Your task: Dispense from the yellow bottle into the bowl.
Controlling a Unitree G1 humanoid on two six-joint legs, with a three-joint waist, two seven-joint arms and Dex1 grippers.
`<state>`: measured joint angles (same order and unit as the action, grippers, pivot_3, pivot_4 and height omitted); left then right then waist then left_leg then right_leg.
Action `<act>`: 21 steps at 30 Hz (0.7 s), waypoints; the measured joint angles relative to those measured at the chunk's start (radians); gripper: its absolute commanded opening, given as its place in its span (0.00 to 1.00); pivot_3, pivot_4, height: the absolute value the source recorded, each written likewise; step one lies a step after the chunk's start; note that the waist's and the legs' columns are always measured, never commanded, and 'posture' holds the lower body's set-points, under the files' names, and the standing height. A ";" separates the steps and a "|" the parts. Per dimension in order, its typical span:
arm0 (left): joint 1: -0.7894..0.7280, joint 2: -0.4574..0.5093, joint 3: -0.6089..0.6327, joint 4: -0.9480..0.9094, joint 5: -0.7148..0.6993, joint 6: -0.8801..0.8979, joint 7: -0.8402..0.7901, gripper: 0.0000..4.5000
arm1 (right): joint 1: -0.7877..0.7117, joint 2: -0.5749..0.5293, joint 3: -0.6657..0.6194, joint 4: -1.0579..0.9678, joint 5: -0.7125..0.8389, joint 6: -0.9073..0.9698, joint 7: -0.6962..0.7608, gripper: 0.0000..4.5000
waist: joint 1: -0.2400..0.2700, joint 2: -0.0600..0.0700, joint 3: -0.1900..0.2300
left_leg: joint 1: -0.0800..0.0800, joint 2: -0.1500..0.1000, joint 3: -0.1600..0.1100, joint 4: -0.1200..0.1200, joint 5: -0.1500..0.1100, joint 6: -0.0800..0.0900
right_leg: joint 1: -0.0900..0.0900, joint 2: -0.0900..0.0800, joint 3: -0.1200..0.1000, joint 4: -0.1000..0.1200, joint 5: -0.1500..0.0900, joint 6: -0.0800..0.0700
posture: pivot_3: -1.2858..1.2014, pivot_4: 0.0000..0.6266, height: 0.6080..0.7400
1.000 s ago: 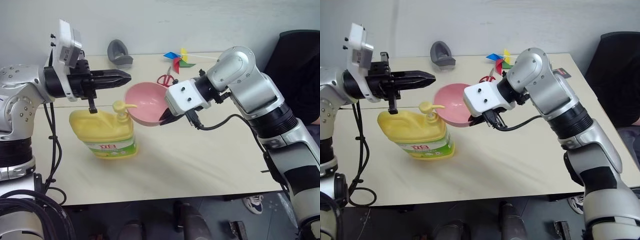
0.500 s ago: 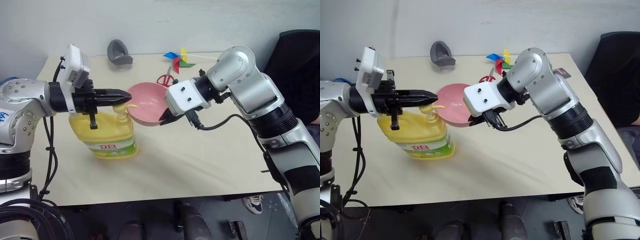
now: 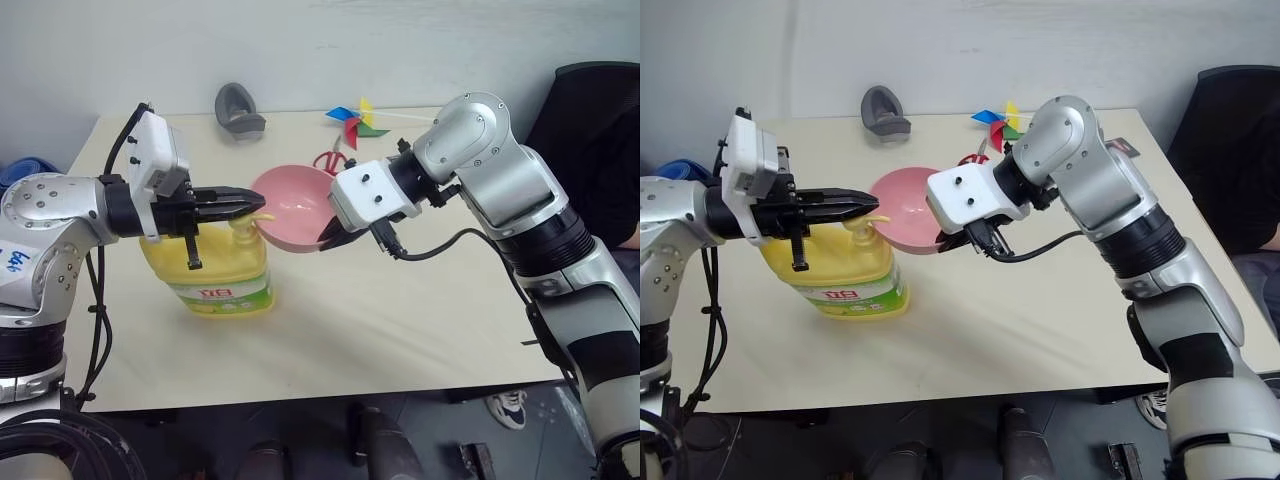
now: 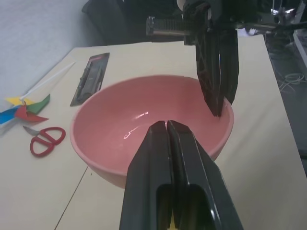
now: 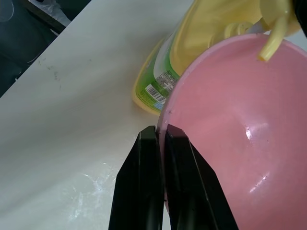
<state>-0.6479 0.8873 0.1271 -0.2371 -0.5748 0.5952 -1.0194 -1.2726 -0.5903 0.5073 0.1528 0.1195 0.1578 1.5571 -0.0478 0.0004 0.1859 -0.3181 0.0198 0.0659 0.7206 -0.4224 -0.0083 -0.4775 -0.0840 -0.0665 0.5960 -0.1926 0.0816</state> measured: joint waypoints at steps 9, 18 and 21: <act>0.024 -0.002 0.000 0.008 0.015 -0.055 0.004 0.02 | 0.000 0.000 0.000 -0.009 0.004 0.017 0.000 0.00 | 0.000 0.002 -0.001 | 0.001 0.000 0.000 0.000 0.000 0.000 | 0.001 0.000 0.000 0.000 0.000 0.000 | 0.52 0.24 1.00; 0.045 -0.003 -0.002 0.010 0.016 -0.075 0.015 0.02 | 0.000 0.000 0.000 -0.009 0.004 0.018 0.000 0.00 | 0.000 0.004 -0.002 | 0.003 0.000 0.000 -0.001 0.000 0.000 | 0.002 0.000 0.000 0.000 0.000 0.000 | 0.52 0.24 1.00; 0.061 -0.003 -0.002 0.006 0.016 -0.075 0.023 0.02 | 0.000 0.001 0.000 -0.009 0.005 0.018 0.000 0.00 | 0.000 0.005 -0.003 | 0.003 0.000 0.000 -0.001 0.000 0.000 | 0.003 0.000 0.000 0.000 0.000 0.000 | 0.52 0.24 1.00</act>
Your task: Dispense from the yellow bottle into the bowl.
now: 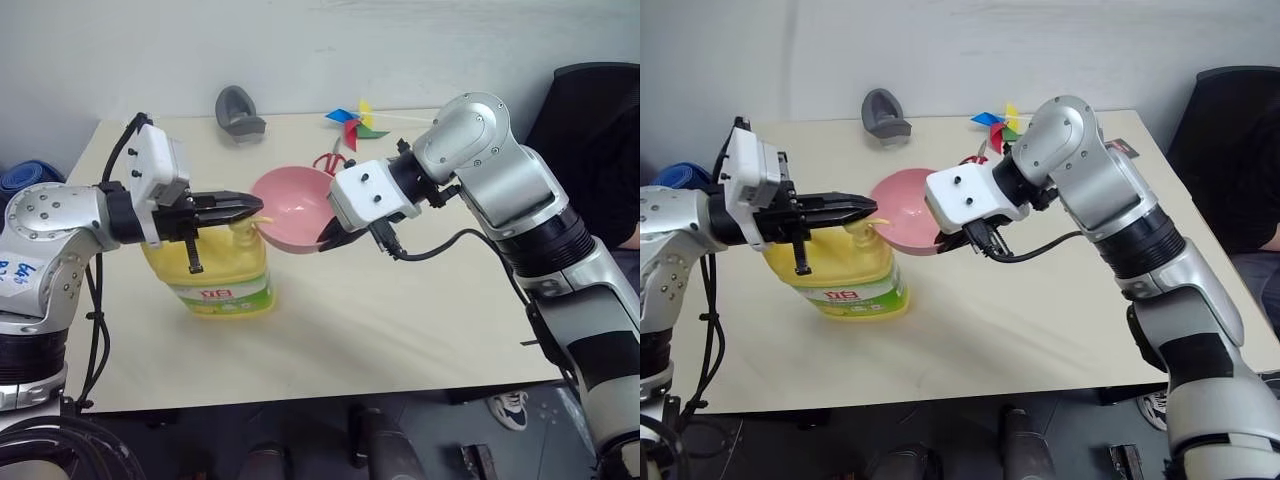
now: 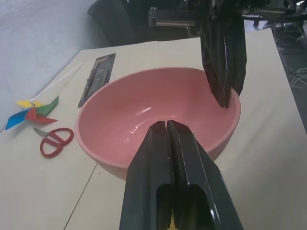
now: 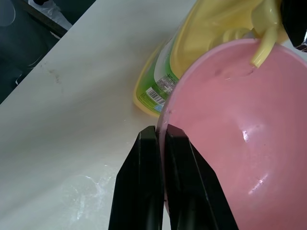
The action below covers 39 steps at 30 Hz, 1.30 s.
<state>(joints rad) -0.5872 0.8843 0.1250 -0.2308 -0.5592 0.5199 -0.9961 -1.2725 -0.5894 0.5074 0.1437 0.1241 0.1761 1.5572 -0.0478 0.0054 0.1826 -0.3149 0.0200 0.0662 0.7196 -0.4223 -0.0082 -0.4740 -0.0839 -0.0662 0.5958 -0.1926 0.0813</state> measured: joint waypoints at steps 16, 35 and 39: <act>-0.163 -0.014 0.001 0.060 -0.095 0.219 0.037 0.05 | 0.006 0.000 -0.002 0.004 -0.001 -0.009 0.000 0.00 | 0.008 -0.004 0.003 | 0.008 0.002 -0.001 -0.005 0.000 0.000 | 0.008 0.003 -0.002 -0.005 0.000 -0.001 | 0.52 0.24 1.00; -0.154 0.435 0.326 0.000 -0.429 0.595 -0.190 1.00 | 0.465 -0.244 -0.122 -0.054 -0.065 -0.054 -0.108 0.00 | 0.019 -0.006 0.004 | -0.010 0.003 0.000 -0.002 -0.001 -0.001 | -0.008 0.003 -0.005 -0.007 0.000 -0.001 | 0.52 0.24 1.00; -0.015 0.468 0.412 -0.075 -0.437 0.625 -0.224 1.00 | 0.548 -0.256 -0.154 0.020 -0.137 -0.159 -0.219 0.00 | 0.018 -0.008 0.005 | -0.006 0.003 0.000 -0.002 0.000 -0.002 | -0.005 0.003 -0.003 -0.005 0.000 -0.002 | 0.52 0.24 1.00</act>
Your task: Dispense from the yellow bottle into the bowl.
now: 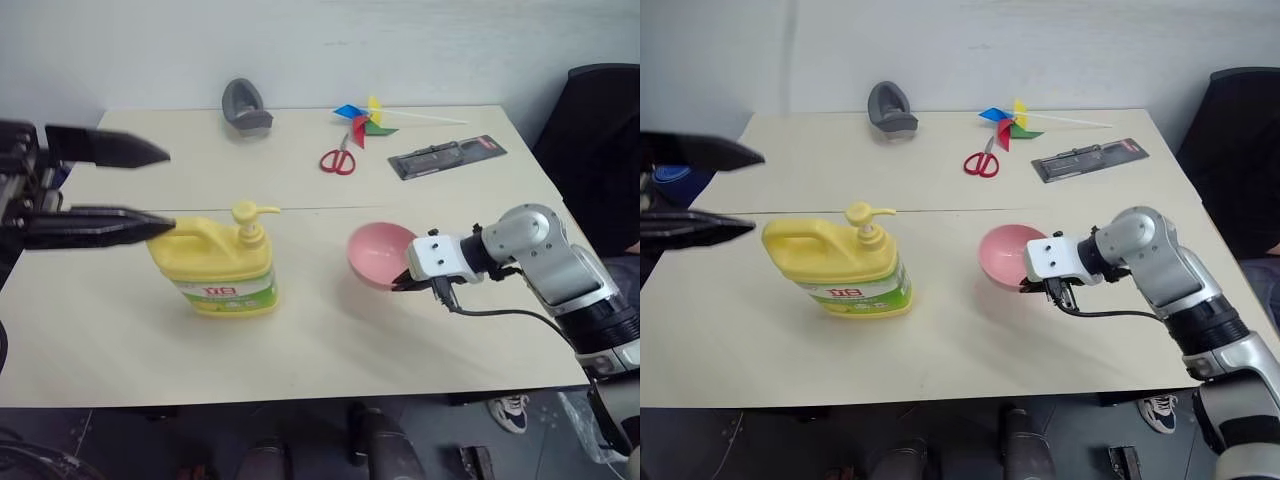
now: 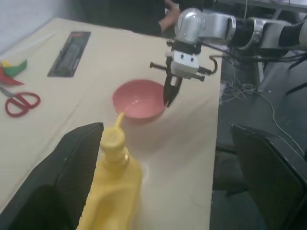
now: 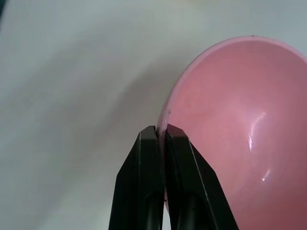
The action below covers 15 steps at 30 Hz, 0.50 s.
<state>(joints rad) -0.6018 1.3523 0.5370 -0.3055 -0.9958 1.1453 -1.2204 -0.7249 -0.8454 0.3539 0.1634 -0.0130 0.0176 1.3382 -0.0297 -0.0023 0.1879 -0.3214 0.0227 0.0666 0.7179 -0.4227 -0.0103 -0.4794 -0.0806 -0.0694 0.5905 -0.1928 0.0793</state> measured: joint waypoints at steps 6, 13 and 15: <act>0.169 0.010 0.128 -0.117 -0.001 0.006 -0.062 1.00 | 0.044 -0.007 -0.008 0.155 -0.098 -0.122 -0.112 0.00 | -0.007 0.000 0.000 | 0.002 0.000 0.003 -0.001 0.001 -0.001 | -0.001 0.001 0.003 0.001 0.000 0.000 | 0.52 0.24 1.00; 0.240 0.001 0.161 -0.157 0.000 -0.024 -0.060 1.00 | 0.075 -0.007 -0.022 0.199 -0.102 -0.164 -0.130 0.16 | -0.004 0.000 0.000 | 0.003 0.000 0.003 -0.001 0.001 -0.001 | 0.000 0.001 0.004 0.001 0.000 -0.001 | 0.52 0.24 1.00; 0.254 0.001 0.162 -0.157 -0.001 -0.034 -0.058 1.00 | 0.081 -0.007 -0.038 0.201 -0.078 -0.137 -0.106 0.31 | -0.002 0.000 0.000 | 0.002 0.000 0.003 -0.001 0.001 -0.001 | 0.000 0.001 0.004 0.001 0.000 -0.001 | 0.52 0.24 1.00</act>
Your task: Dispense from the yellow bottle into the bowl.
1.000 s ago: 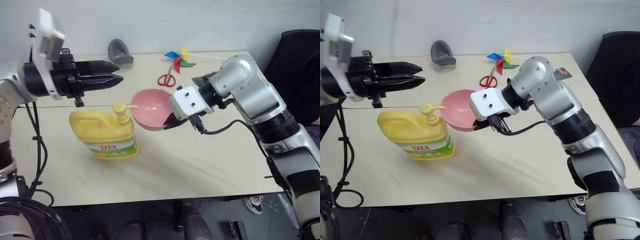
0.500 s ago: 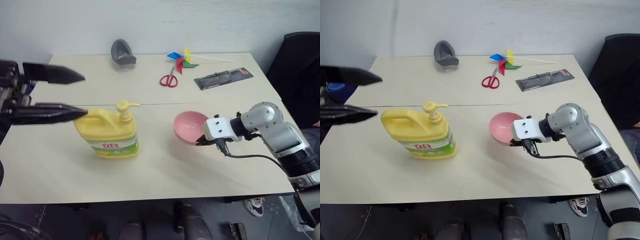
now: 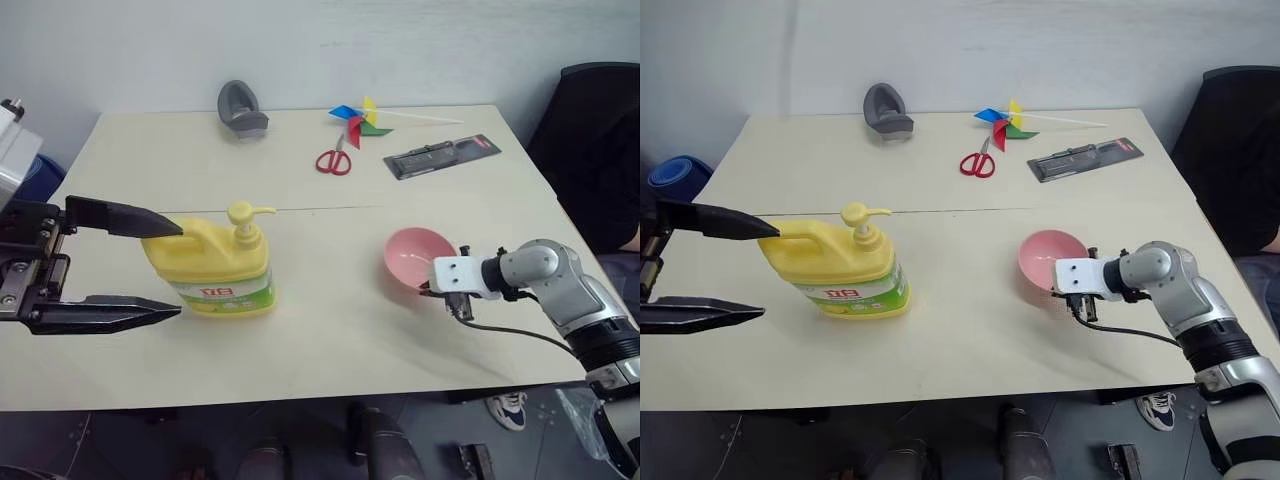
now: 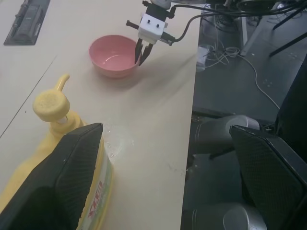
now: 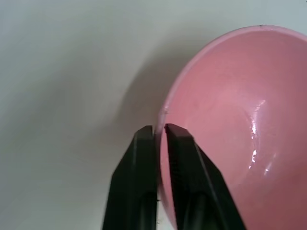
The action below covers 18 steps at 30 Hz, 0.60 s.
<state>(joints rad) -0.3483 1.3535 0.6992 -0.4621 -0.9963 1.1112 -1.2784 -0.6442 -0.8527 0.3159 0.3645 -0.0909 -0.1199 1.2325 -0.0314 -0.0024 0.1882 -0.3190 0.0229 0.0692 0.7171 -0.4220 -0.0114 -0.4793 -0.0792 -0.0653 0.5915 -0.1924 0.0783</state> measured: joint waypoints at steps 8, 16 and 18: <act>0.155 -0.023 0.103 0.031 0.088 -0.030 -0.028 1.00 | -0.100 -0.185 -0.187 0.013 0.237 0.230 0.258 0.91 | 0.003 0.008 0.005 | -0.001 0.000 0.001 -0.001 0.000 0.001 | -0.001 0.000 0.000 -0.002 0.000 0.000 | 0.52 0.24 1.00; 0.281 0.027 0.340 0.360 0.325 -0.099 -0.162 1.00 | -0.358 -0.423 -0.168 0.402 0.435 0.343 0.315 0.99 | -0.011 0.008 0.006 | 0.000 0.003 0.007 -0.003 -0.001 0.002 | -0.001 0.002 0.000 -0.004 -0.001 -0.002 | 0.52 0.24 1.00; 0.298 0.030 0.368 0.367 0.352 -0.114 -0.190 1.00 | -0.381 -0.426 -0.147 0.452 0.445 0.341 0.315 0.99 | -0.019 0.008 0.006 | 0.001 0.003 0.008 -0.003 -0.002 0.003 | -0.001 0.002 0.001 -0.003 -0.001 -0.002 | 0.52 0.24 1.00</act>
